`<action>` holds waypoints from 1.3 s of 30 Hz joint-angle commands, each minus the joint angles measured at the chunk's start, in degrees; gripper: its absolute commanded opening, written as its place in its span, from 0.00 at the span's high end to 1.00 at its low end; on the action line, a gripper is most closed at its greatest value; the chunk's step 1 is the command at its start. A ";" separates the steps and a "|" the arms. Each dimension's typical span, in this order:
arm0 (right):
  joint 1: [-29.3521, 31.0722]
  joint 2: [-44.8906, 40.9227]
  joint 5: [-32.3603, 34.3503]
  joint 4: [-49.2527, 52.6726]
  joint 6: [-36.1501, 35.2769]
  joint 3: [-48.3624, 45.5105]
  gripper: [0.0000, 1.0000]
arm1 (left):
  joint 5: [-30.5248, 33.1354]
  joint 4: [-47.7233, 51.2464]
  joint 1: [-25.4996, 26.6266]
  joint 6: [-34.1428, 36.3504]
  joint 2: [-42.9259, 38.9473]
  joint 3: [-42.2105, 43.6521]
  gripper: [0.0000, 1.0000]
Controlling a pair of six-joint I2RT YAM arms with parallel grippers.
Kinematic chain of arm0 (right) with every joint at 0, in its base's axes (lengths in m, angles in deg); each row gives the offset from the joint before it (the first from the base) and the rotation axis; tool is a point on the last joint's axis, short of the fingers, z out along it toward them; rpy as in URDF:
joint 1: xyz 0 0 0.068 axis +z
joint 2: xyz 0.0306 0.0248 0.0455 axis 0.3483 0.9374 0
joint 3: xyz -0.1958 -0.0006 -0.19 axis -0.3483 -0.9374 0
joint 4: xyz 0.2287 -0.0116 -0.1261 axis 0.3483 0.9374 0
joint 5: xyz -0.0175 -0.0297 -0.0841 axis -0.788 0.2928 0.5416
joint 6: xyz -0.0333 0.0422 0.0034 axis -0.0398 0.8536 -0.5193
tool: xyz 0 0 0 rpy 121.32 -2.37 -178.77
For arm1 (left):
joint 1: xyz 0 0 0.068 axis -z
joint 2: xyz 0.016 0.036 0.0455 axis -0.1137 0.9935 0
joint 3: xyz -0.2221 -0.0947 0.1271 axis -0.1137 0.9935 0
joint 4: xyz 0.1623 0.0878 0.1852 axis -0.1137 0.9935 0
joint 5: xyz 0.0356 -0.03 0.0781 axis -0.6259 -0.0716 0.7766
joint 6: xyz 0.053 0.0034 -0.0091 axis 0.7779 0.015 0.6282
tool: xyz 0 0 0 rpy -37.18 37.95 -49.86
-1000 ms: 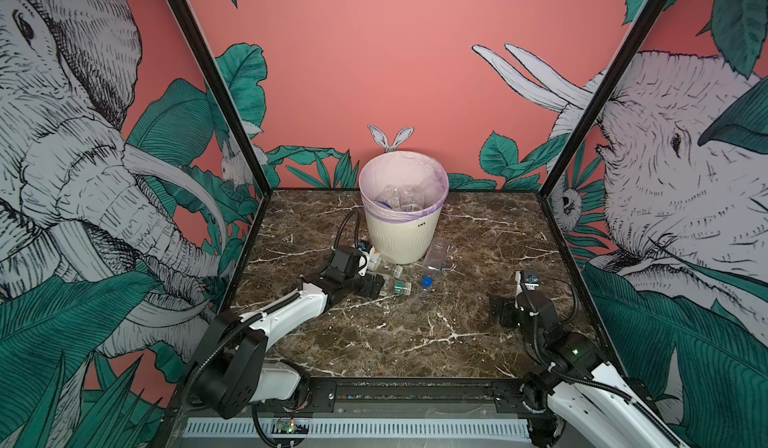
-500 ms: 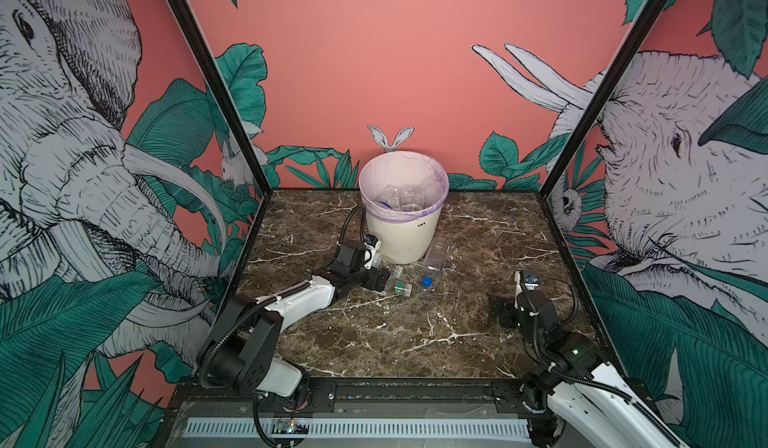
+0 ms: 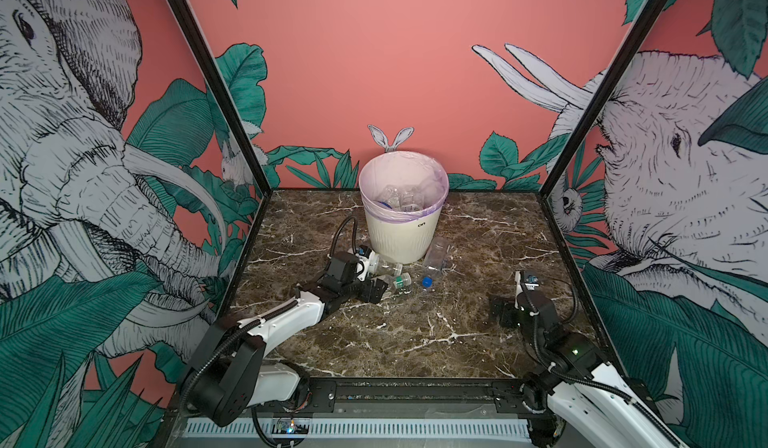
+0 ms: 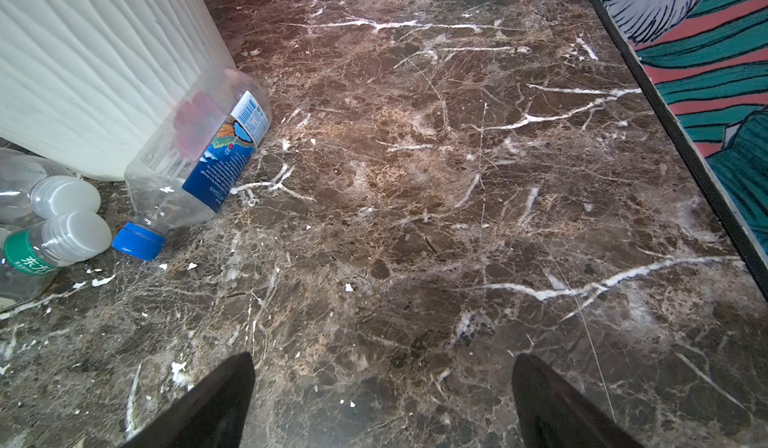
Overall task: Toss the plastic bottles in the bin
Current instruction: 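Descend the left gripper onto the green-capped bottle neck and close it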
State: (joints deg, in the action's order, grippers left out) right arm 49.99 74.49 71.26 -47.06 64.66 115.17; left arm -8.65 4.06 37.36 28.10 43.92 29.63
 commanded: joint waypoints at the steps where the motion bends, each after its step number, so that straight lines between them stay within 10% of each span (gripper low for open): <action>1: -0.20 -0.11 0.23 -1.72 0.20 -0.71 0.01 | -2.53 0.97 0.23 -1.96 -3.28 2.19 0.08; 39: -0.34 0.00 0.27 -2.06 0.29 -0.87 0.01 | 8.88 28.37 7.75 11.39 18.04 -21.97 0.18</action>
State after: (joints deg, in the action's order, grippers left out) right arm 49.94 74.46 71.13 -47.10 64.66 115.15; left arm -1.02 29.11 44.70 37.94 61.56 9.50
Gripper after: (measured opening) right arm 0.990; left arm 0.824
